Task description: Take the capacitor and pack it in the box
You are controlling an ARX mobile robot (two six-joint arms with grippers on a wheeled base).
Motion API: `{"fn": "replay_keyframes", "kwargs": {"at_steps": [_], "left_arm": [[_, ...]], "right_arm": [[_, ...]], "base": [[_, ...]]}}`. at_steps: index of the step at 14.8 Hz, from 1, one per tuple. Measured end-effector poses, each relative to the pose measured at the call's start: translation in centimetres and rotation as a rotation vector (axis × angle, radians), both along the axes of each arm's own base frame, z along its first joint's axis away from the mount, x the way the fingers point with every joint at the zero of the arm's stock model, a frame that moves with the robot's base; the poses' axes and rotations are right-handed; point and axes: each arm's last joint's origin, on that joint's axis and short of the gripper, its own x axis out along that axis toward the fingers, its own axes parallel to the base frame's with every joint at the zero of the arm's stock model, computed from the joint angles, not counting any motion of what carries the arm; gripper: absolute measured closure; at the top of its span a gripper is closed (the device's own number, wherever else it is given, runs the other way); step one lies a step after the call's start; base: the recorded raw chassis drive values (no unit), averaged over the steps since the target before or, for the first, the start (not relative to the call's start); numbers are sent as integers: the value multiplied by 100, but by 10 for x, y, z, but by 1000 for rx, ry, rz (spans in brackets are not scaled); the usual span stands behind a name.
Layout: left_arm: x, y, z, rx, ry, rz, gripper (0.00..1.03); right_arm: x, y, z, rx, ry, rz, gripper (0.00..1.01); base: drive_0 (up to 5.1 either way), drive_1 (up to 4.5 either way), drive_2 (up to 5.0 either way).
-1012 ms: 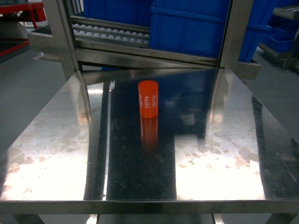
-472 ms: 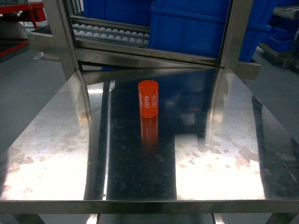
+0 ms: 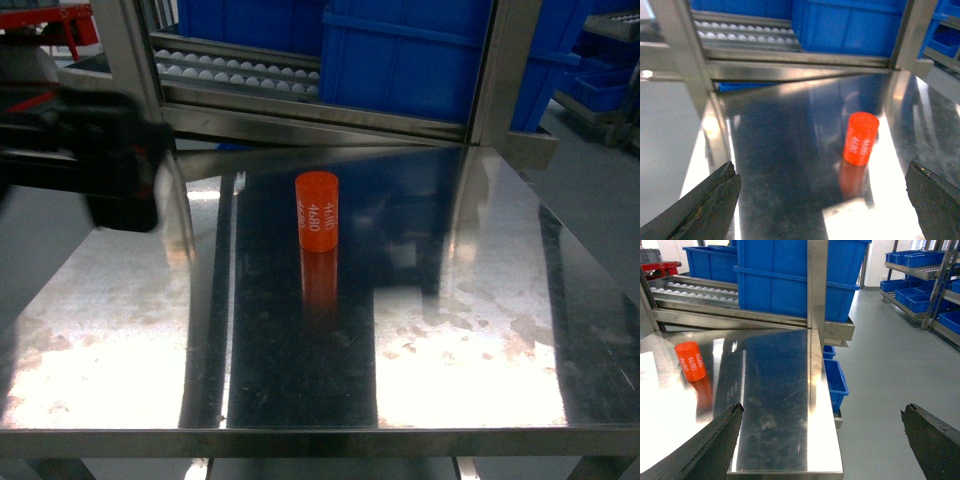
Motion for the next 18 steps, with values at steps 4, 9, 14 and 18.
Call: {"fn": "replay_keyframes", "kwargs": {"at_steps": [4,9,14,18], "left_arm": [[53,-52,-17,-24,83,-103,5],[104,-87,-56,7,133,-76,5],[149,-97,-89,32,180,-40,5],[168,-100,-99,33,188,-36,5]], "right_arm": [[0,0,0,0,0,0,3],[0,0,0,0,0,0,3],[0,0,0,0,0,0,3],[0,0,0,0,0,0,3]], "base": [[0,0,0],[0,0,0],[0,0,0],[0,0,0]]}}
